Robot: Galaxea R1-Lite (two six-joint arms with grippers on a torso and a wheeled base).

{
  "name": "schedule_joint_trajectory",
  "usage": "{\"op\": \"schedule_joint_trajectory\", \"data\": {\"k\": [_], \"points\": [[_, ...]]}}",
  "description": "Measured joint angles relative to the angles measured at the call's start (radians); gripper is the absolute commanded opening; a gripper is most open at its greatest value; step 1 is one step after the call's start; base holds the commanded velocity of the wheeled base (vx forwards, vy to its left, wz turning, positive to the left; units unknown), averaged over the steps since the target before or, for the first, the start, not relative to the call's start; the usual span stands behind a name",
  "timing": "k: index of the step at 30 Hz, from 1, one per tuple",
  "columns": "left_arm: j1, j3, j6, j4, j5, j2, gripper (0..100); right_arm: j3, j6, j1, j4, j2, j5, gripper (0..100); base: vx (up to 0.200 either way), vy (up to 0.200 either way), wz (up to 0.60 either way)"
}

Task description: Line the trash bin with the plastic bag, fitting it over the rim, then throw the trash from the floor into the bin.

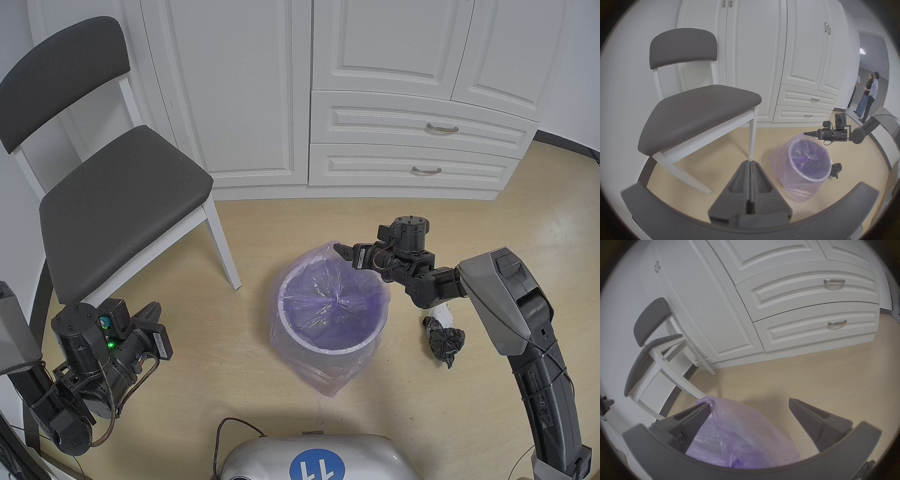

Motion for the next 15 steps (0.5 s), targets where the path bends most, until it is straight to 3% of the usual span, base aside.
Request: {"op": "schedule_joint_trajectory", "data": {"k": [15], "points": [[0.007, 0.001, -0.001, -0.001, -0.001, 0.008, 0, -0.073, 0.008, -0.050, 0.057, 0.086, -0.016, 100, 0.000, 0.000, 0.00]]}}
